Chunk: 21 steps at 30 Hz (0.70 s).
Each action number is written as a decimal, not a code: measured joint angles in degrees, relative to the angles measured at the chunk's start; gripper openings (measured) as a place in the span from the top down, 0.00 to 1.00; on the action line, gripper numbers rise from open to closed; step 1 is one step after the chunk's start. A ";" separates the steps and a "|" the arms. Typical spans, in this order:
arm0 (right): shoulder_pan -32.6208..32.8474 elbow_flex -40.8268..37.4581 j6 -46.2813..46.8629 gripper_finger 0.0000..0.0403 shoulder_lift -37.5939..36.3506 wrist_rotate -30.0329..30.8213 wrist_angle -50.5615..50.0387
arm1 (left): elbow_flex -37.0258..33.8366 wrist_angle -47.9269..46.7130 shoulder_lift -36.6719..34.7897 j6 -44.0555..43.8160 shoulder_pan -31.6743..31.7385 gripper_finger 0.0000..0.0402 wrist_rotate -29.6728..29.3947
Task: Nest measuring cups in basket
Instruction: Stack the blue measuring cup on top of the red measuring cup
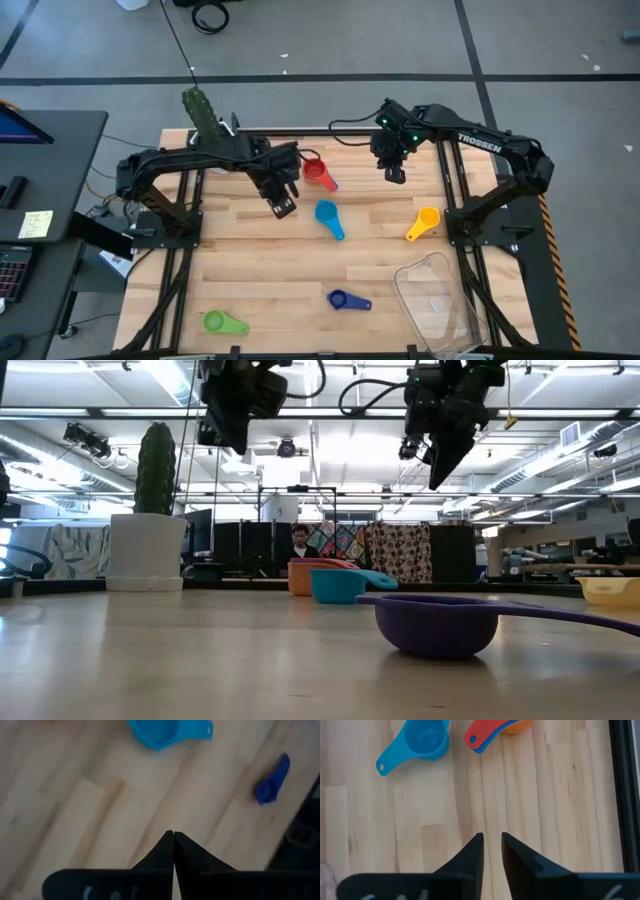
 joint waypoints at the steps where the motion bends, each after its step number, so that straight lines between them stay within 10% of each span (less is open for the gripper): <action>1: 0.00 0.00 -0.04 0.81 0.00 0.00 -0.02 | 0.00 1.17 0.00 0.18 -0.08 0.96 -1.24; 9: 0.00 -0.01 -0.15 0.75 0.00 3.41 -0.67 | 0.02 10.13 2.03 5.97 -0.32 0.85 -3.28; 21: -0.04 -0.02 -1.01 0.75 0.00 6.64 -0.98 | 0.02 14.86 11.38 38.65 -4.74 0.84 -8.14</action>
